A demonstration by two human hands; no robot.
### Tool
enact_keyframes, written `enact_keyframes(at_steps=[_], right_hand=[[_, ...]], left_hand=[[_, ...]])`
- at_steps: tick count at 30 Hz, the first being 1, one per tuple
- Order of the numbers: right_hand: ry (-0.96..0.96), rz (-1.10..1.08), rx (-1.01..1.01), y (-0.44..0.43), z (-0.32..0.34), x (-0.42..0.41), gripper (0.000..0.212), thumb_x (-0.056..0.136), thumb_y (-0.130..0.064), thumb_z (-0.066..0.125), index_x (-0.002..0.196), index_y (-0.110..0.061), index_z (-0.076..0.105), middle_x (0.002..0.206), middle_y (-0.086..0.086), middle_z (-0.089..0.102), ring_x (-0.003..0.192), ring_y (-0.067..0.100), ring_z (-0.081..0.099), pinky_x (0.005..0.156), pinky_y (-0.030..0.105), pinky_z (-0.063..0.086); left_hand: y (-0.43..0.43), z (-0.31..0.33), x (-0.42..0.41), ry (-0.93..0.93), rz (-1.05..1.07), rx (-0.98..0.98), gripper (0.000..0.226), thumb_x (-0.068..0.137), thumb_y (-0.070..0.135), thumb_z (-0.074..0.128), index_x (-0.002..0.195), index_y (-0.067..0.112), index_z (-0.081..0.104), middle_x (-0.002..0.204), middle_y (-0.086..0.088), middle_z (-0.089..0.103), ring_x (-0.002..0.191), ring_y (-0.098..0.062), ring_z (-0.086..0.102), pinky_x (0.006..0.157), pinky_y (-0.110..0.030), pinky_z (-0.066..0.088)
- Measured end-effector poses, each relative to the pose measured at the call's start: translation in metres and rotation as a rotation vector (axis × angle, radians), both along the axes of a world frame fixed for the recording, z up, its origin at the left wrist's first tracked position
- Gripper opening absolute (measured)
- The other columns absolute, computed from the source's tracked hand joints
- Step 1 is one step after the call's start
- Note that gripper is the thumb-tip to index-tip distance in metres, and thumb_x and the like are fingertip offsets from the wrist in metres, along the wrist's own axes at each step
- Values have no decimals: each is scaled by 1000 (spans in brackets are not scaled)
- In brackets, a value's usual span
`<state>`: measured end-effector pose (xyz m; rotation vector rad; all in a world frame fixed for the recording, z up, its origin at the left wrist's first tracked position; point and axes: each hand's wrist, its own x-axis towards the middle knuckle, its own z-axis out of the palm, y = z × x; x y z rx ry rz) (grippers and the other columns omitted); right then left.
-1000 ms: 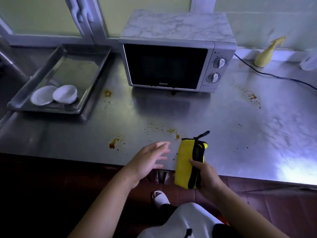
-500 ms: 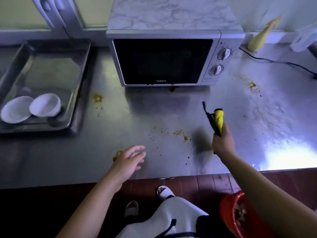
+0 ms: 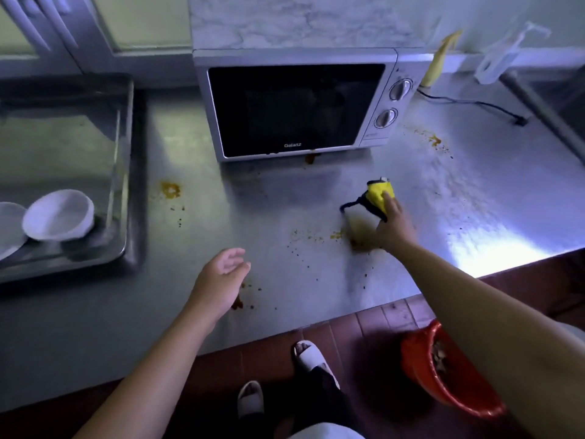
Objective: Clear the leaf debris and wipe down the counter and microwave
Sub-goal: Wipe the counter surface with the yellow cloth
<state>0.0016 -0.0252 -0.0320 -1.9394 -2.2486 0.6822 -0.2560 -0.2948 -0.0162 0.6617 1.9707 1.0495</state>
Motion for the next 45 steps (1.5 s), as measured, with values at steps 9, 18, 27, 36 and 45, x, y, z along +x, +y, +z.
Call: enact_keyframes(at_steps=[9,18,27,36,45], right_hand=[[-384,273,-128,-99,-30,19,64,90,-71,38,150,-50,29,158,-5,32,141,29,27,110,51,25],[-267,522,68,-118,-63,21,68,96,-70,19,155,-49,-8,166,-5,-14,154,25,-11,123,51,10],[-166,92,113,-11,-87,-71,72,96,-55,33,158,-34,4,168,3,-3,154,32,-2,119,55,14],[91,-278,310,136,-85,-166,65,85,-53,49,132,-9,45,142,17,44,138,33,37,113,46,25],[8,-117,224,117,-78,-141,74,83,-63,56,145,-26,41,160,4,29,151,27,15,119,54,7]], left_hand=[[3,-58,-57,664,-152,-248,47,97,19,53,142,7,49,146,-18,47,134,-38,39,114,-48,30],[-24,-87,-48,864,-156,-453,59,98,43,21,154,30,33,162,-8,27,150,-31,18,119,-51,10],[-17,-93,-44,976,-71,-420,56,94,37,34,146,22,49,153,-16,43,141,-37,37,110,-55,28],[-18,-114,-51,1097,-7,-370,56,93,37,33,142,17,52,149,-17,47,135,-39,41,108,-56,31],[-16,-113,-50,1051,33,-328,57,94,39,31,142,17,52,150,-16,45,139,-38,38,111,-55,27]])
